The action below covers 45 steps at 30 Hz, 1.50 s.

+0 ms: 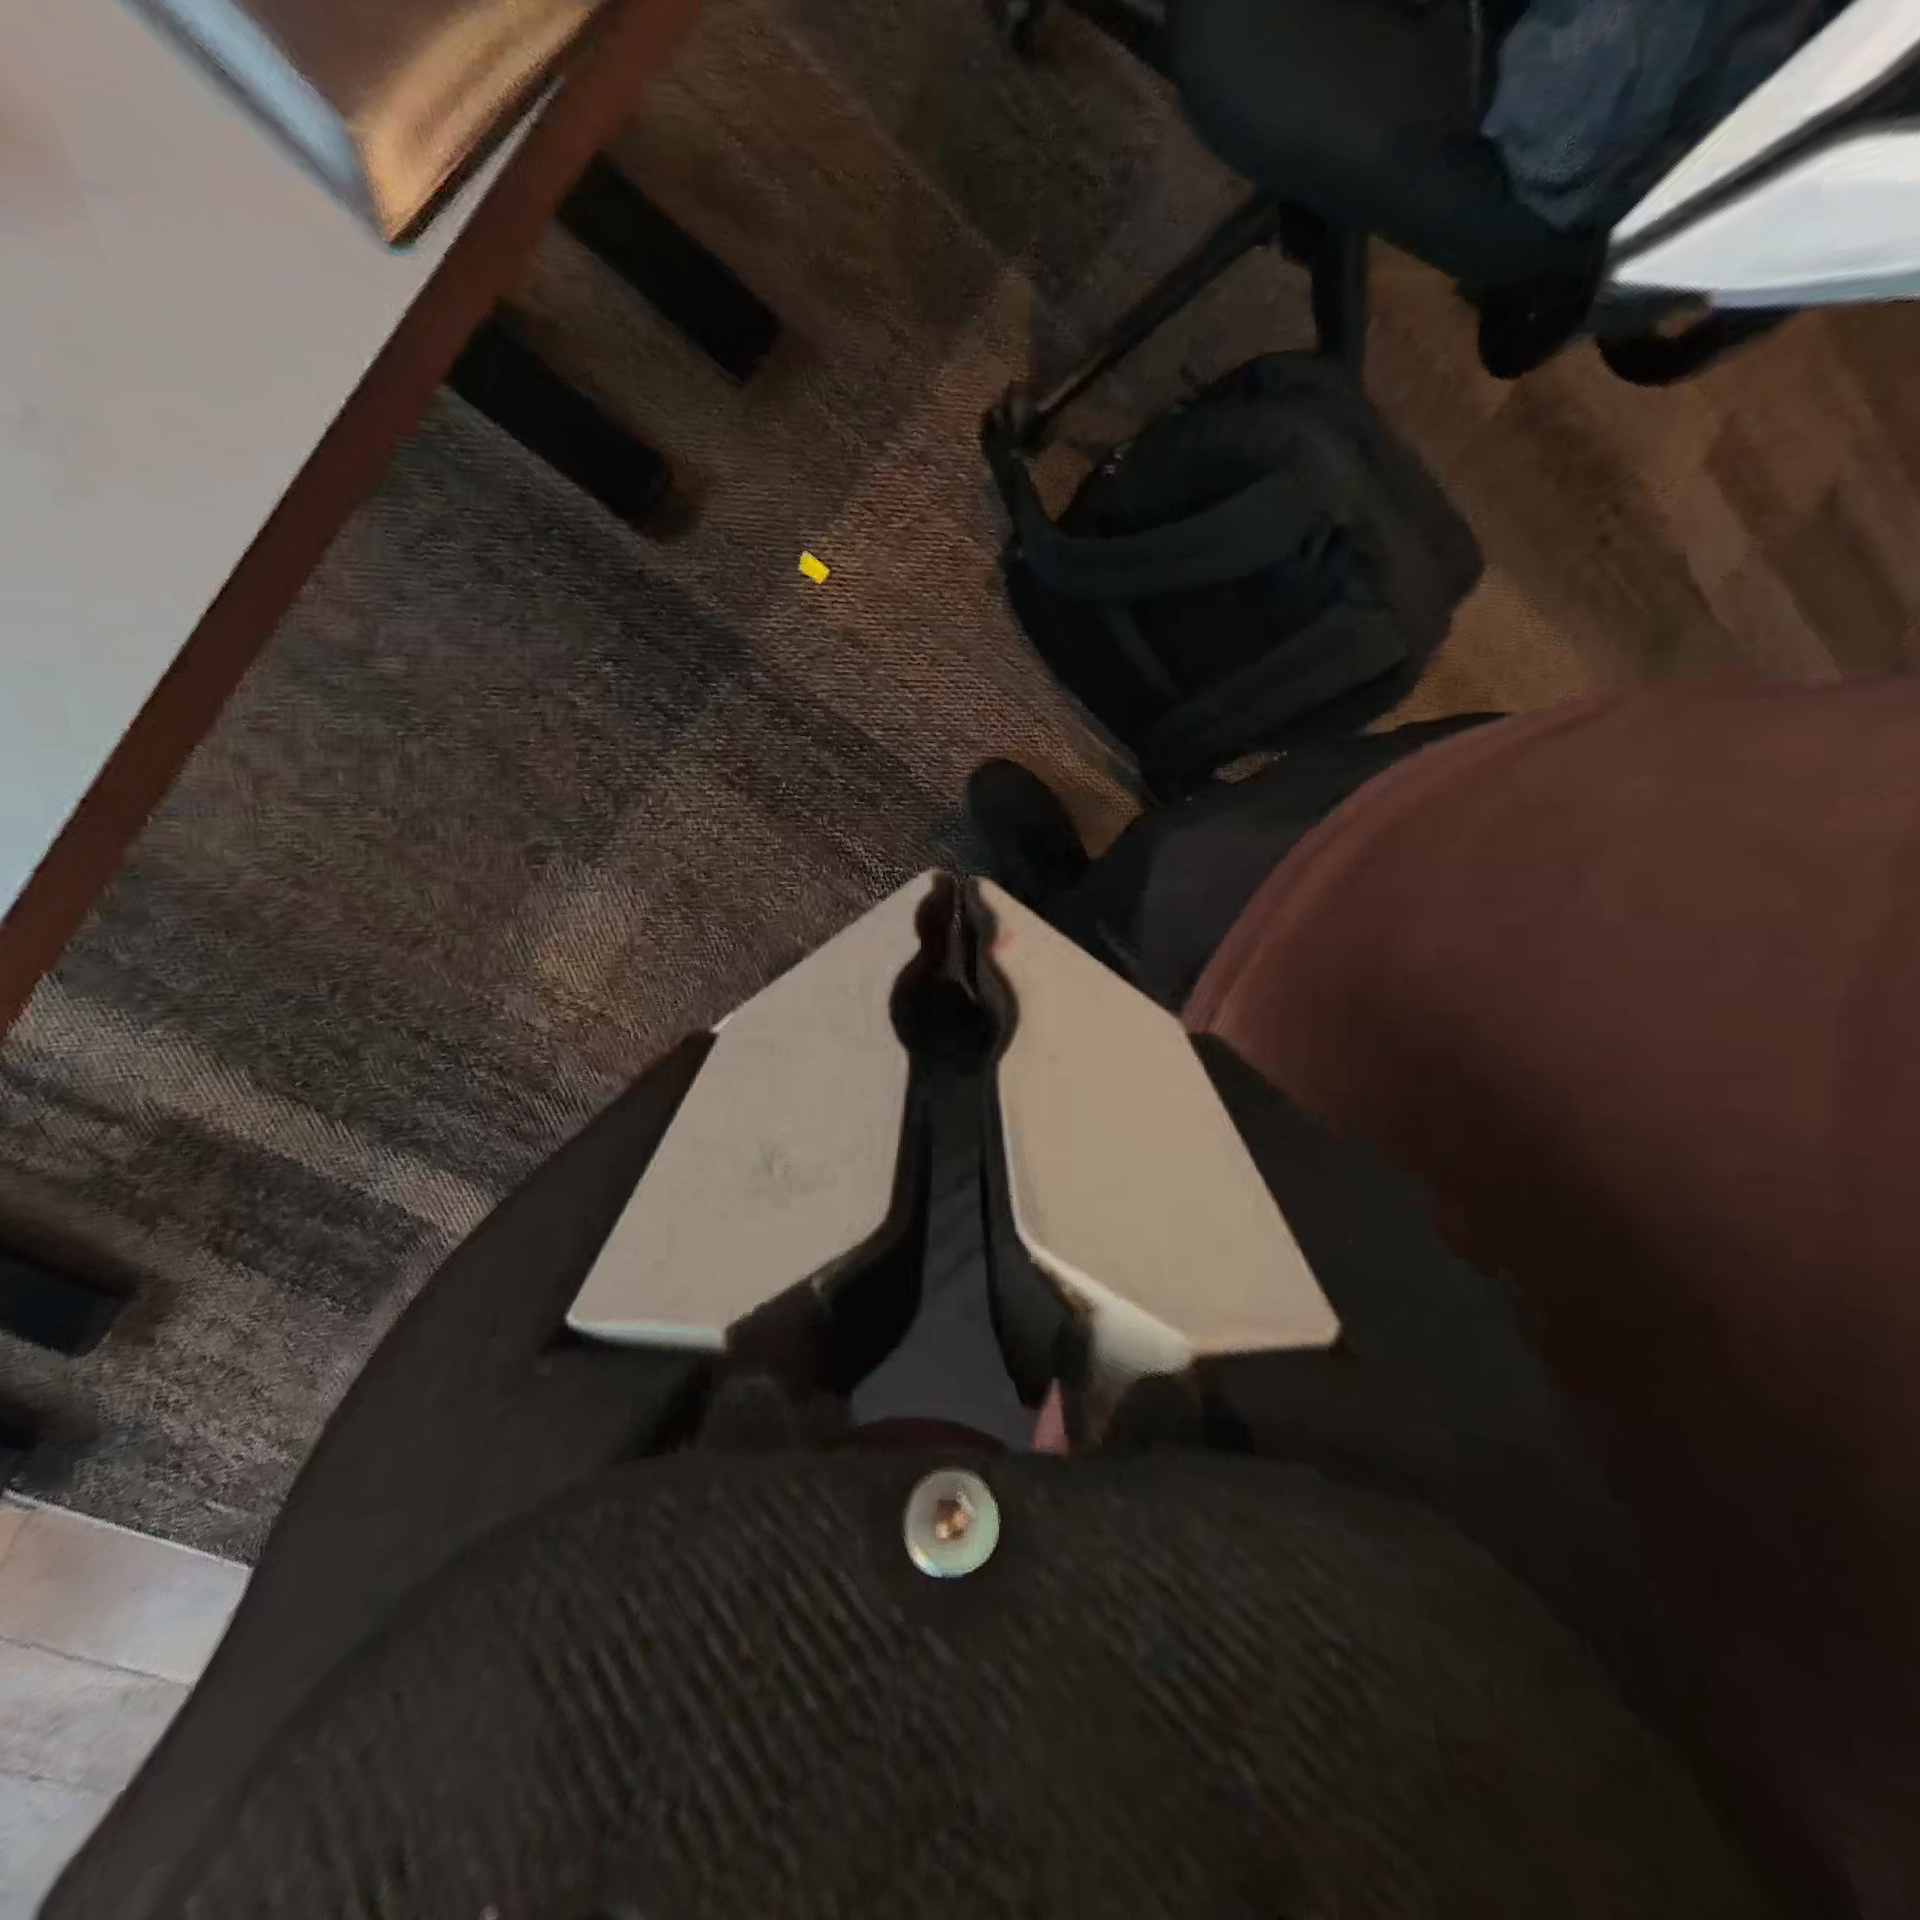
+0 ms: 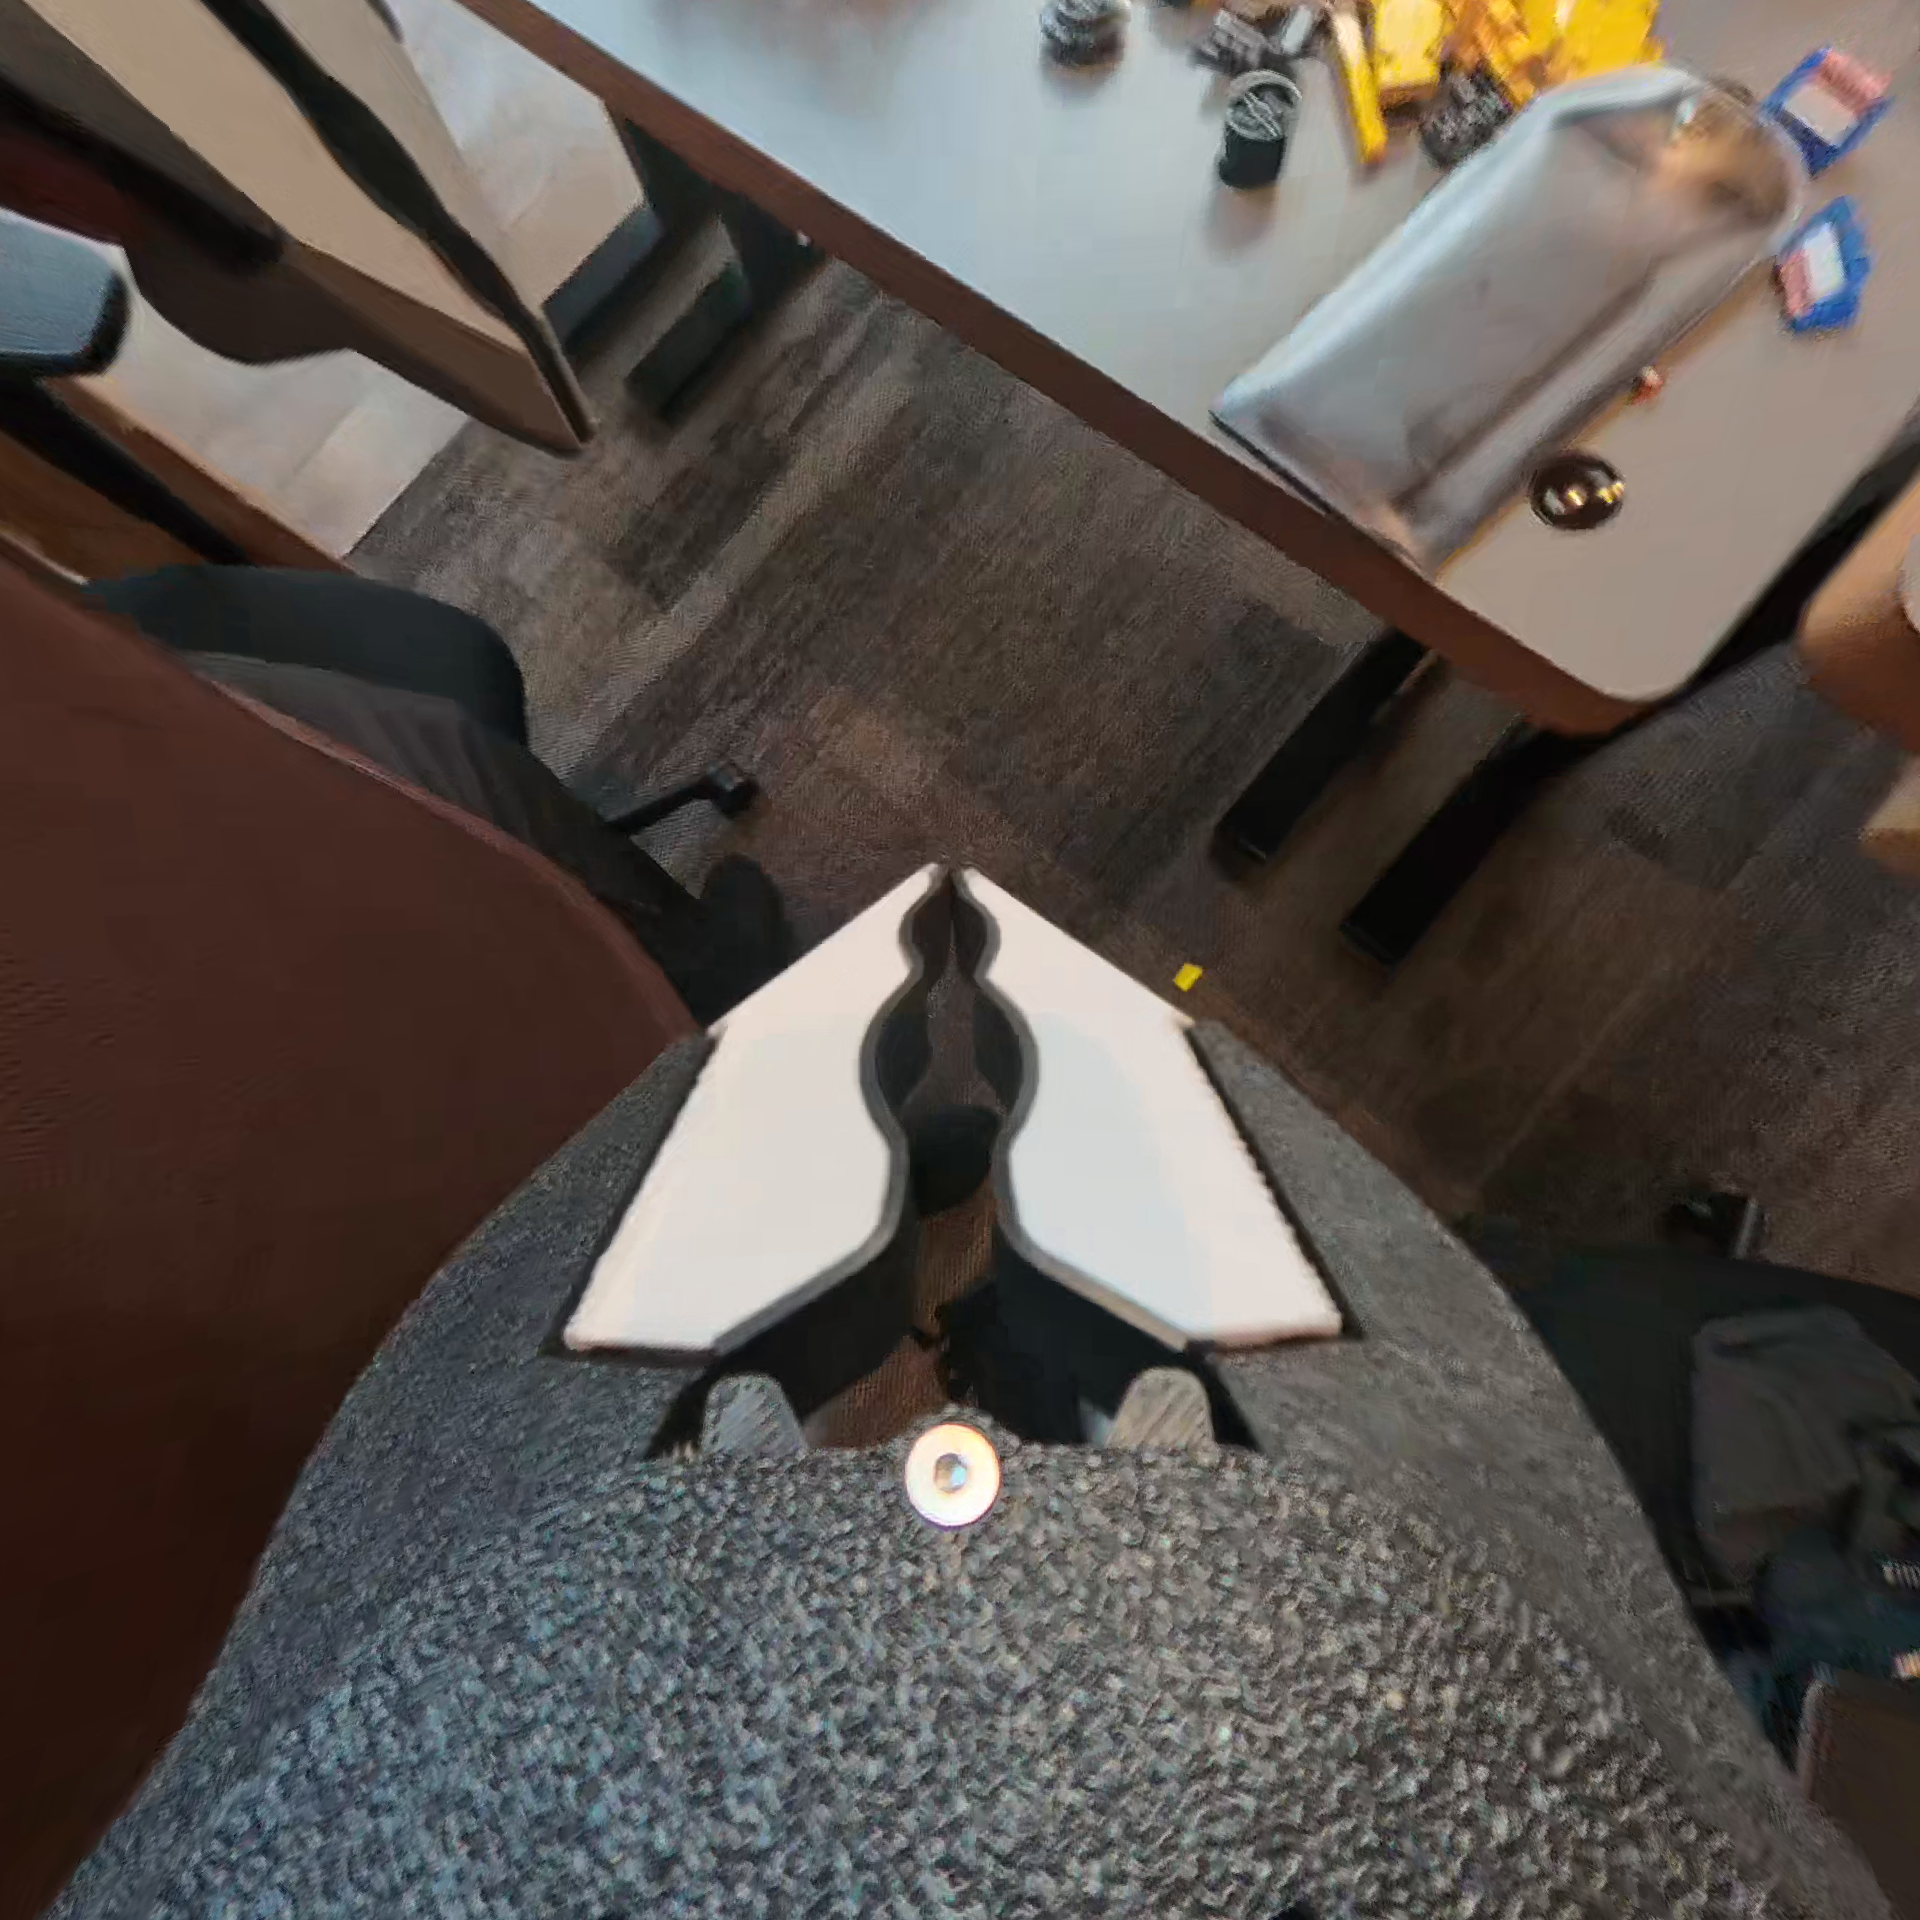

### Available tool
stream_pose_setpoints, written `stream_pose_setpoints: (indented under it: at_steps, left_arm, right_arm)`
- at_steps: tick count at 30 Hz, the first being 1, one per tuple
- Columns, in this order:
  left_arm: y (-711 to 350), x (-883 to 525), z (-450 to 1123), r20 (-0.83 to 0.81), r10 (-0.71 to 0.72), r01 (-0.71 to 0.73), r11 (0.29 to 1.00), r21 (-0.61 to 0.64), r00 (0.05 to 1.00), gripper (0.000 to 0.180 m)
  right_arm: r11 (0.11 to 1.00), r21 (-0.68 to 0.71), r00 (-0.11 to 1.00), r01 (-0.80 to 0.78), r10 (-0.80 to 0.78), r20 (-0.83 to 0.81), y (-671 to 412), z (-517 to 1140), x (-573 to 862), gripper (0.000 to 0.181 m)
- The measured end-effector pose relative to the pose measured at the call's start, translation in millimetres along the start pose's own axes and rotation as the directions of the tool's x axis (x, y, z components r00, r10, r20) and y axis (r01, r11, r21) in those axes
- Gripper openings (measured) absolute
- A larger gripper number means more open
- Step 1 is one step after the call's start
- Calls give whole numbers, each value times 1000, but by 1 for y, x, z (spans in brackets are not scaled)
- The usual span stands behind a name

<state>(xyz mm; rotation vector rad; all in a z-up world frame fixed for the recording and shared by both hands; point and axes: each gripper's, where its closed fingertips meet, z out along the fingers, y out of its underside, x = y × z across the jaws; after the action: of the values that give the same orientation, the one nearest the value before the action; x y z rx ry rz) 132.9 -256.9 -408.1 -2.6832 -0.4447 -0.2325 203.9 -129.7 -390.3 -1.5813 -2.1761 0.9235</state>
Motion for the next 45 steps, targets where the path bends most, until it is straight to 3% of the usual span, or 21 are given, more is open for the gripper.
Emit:
stream_pose_setpoints:
  at_steps: [3, 4, 6, 7, 10, 13, 16, 20, 22, 29, 37, 43, 45]
  left_arm:
    - [-10, 9, 9, 30, 132, -130, 991, -43, 991, 0]
    - [-13, 10, 12, 35, 168, -166, 985, -48, 985, 0]
    - [-13, 10, 21, 10, 196, -194, 978, -78, 981, 31]
    - [-10, 9, 24, -17, 186, -187, 978, -94, 982, 40]
    - [-1, -8, 32, -55, 140, -145, 985, -98, 989, 46]
    - [23, -35, 39, -120, 94, -110, 985, -133, 988, 47]
    - [47, -67, 42, -167, 115, -139, 980, -142, 979, 47]
    - [81, -102, 43, -298, 130, -193, 962, -194, 946, 43]
    - [89, -116, 43, -346, 148, -230, 951, -208, 926, 43]
    - [59, -124, 38, -418, 275, -351, 929, -115, 866, 42]
    - [71, -117, 32, -426, 335, -425, 895, -134, 840, 41]
    - [96, -116, 17, -347, 325, -407, 893, -194, 880, 41]
    - [103, -114, 9, -302, 291, -361, 909, -209, 908, 42]
  right_arm:
    - [994, 40, 995, -98, 99, -24, 14, -15, 4, 1]
    - [989, 57, 990, -137, 138, -29, 17, -18, 5, 17]
    - [981, 34, 981, -189, 190, -29, 29, -18, 0, 0]
    - [981, 21, 979, -193, 194, -60, 35, -17, -1, 0]
    - [971, 21, 966, -239, 240, -91, 38, -14, -13, 0]
    - [951, 1, 944, -309, 307, -118, 36, -1, -26, 13]
    - [923, -23, 909, -384, 374, -183, 28, 18, -34, 14]
    - [800, -17, 789, -600, 588, -178, 7, 45, -62, 14]
    - [773, -5, 760, -634, 622, -191, -8, 52, -75, 14]
    - [810, 5, 746, -587, 543, -387, -33, 44, -89, 17]
    - [797, 96, 718, -596, 583, -381, -34, 46, -107, 19]
    - [922, 188, 760, -337, 385, -524, -52, 16, -97, 24]
    - [954, 219, 739, -206, 298, -604, -62, -1, -85, 39]
